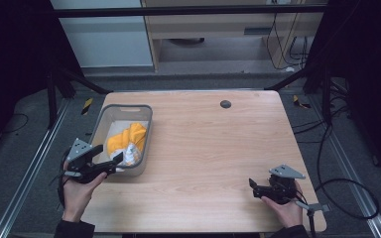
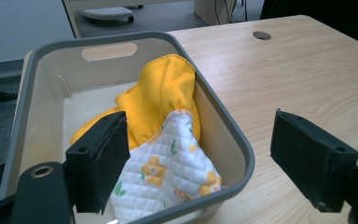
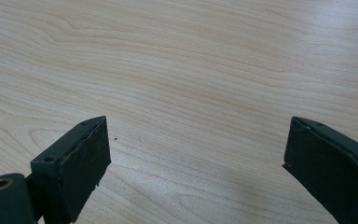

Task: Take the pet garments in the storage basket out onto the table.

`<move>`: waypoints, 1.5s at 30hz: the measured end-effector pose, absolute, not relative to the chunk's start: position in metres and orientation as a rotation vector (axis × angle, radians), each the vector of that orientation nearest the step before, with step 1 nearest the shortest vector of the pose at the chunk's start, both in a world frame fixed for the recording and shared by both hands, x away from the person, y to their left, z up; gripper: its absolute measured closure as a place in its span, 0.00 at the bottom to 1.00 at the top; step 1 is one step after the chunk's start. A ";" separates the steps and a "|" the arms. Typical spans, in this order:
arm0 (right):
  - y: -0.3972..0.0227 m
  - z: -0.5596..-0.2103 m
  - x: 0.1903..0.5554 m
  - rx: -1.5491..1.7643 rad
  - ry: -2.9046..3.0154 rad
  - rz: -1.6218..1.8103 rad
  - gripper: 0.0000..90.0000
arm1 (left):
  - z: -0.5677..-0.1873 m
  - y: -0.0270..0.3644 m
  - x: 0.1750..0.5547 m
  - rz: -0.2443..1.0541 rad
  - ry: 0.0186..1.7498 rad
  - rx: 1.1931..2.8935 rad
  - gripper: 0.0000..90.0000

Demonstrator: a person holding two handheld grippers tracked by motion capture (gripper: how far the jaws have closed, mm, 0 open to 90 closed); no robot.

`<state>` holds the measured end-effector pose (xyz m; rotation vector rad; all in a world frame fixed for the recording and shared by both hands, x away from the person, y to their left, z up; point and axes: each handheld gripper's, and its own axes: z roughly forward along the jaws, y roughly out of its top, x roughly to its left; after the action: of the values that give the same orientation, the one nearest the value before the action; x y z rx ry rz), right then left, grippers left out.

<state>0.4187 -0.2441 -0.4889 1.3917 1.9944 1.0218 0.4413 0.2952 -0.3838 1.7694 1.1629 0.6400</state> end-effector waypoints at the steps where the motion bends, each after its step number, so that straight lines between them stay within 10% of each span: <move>1: -0.244 -0.489 0.419 1.393 1.994 1.022 0.08 | -0.384 0.295 0.443 0.639 1.163 1.771 0.21; 45: -0.245 -0.490 0.419 1.401 2.001 1.029 0.08 | -0.383 0.282 0.500 0.602 1.234 1.947 0.25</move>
<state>0.4194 -0.2449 -0.4898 1.4011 2.0012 1.0290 0.5003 0.2818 -0.3829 1.9469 1.2336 0.6018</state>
